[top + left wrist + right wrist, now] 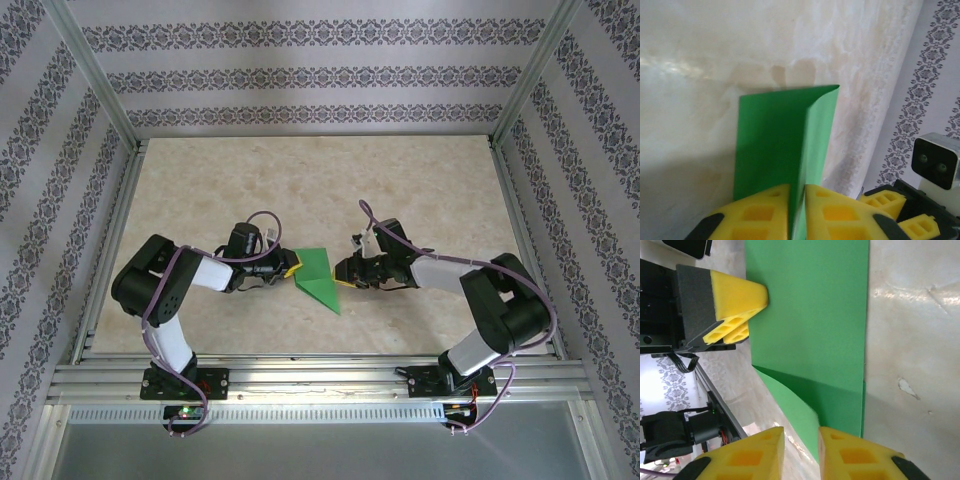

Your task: Fold a paper plane with a square sheet of paper (pick it up from the middle)

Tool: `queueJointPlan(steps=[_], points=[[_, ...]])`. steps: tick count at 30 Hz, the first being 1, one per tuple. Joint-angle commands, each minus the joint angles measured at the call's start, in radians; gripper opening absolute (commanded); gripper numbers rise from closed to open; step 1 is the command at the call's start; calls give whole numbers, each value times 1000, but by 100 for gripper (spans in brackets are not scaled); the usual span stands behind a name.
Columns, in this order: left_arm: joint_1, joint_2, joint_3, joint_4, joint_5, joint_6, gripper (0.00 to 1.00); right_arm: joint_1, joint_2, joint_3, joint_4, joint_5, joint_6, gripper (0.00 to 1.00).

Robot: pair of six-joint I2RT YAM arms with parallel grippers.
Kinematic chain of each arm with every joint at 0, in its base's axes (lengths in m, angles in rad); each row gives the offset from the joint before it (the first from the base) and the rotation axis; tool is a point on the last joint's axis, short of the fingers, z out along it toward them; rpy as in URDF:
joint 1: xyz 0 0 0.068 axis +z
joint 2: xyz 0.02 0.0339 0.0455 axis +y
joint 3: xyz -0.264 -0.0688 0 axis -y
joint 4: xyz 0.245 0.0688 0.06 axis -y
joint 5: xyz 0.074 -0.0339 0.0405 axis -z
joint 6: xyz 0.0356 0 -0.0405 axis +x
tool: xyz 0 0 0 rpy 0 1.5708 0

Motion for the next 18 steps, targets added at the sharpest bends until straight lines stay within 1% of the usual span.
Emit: queueJointPlan(steps=[1, 3, 5, 7, 10, 12, 14, 16, 18], points=[[17, -17, 1, 84, 11, -21, 10, -9, -86, -10, -84, 117, -48, 28], [16, -42, -13, 69, -14, -20, 6, 2, -162, -28, -125, 237, -85, 32], [15, -67, -25, 56, -44, -22, 5, 31, -244, -69, -118, 355, -126, 35], [14, -88, -35, 51, -66, -27, 3, 92, -330, -110, -99, 483, -199, 37], [15, -121, -40, 19, -100, -27, 2, 249, -419, -164, -62, 714, -364, 39], [12, -144, -48, -3, -127, -31, 1, 365, -444, -201, -5, 840, -484, 39], [7, -167, -56, -25, -158, -35, 1, 454, -441, -218, 36, 936, -548, 39], [3, -187, -62, -52, -179, -33, 2, 508, -414, -219, 69, 979, -600, 38], [0, -201, -68, -64, -190, -32, 2, 557, -370, -204, 95, 1008, -663, 35]])
